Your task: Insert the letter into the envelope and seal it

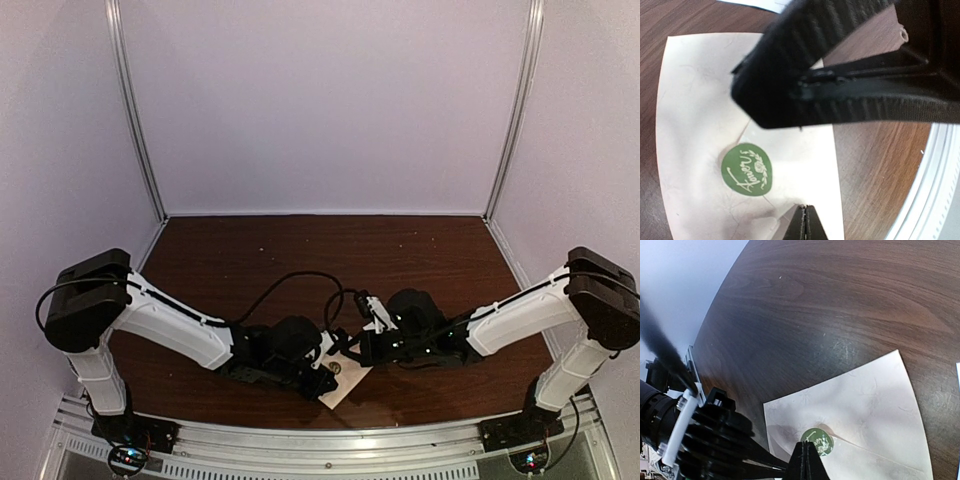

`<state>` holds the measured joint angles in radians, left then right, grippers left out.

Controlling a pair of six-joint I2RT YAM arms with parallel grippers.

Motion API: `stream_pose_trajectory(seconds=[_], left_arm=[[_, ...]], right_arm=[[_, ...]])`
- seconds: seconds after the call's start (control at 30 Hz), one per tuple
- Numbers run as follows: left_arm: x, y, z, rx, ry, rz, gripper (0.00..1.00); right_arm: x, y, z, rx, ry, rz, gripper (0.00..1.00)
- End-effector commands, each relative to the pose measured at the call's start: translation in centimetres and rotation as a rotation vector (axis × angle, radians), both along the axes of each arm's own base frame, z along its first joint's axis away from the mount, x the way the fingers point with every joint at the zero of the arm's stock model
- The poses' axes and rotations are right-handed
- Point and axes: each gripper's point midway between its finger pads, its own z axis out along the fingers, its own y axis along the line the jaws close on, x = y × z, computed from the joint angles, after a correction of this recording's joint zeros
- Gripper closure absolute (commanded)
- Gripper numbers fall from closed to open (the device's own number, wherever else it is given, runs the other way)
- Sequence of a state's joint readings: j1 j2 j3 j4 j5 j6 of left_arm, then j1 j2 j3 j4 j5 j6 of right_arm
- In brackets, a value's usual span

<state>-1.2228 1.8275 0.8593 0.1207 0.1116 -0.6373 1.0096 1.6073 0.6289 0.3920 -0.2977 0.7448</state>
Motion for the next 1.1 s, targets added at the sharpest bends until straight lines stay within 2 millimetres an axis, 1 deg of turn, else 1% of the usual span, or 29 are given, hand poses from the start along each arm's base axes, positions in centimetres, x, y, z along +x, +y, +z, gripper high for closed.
stream_pose_trajectory(seconds=[0.0, 0.03, 0.13, 0.37, 0.53, 0.97, 1.07], left_arm=[[-0.5, 1.7, -2.2, 0.066, 0.037, 0.003, 1.00], [-0.6, 1.6, -2.2, 0.064, 0.039, 0.000, 1.00], [-0.7, 1.5, -2.1, 0.055, 0.041, -0.005, 1.00], [-0.8, 1.5, -2.1, 0.052, 0.046, -0.006, 1.00], [-0.8, 1.6, -2.1, 0.056, 0.044, -0.005, 1.00], [-0.8, 1.6, -2.2, 0.056, 0.047, -0.006, 1.00], [-0.8, 1.6, -2.2, 0.056, 0.048, -0.006, 1.00]], right_arm=[[0.6, -1.6, -0.2, 0.022, 0.010, -0.092, 1.00], [0.5, -1.7, -0.3, 0.031, 0.017, -0.096, 1.00], [0.1, -1.2, -0.5, 0.048, 0.037, -0.075, 1.00], [-1.3, 0.9, -0.9, 0.082, 0.075, 0.022, 1.00], [-1.3, 1.7, -1.0, 0.101, 0.084, 0.034, 1.00], [-0.8, 2.2, -2.3, 0.097, 0.097, 0.010, 1.00], [-0.7, 2.1, -3.0, 0.089, 0.108, -0.003, 1.00]])
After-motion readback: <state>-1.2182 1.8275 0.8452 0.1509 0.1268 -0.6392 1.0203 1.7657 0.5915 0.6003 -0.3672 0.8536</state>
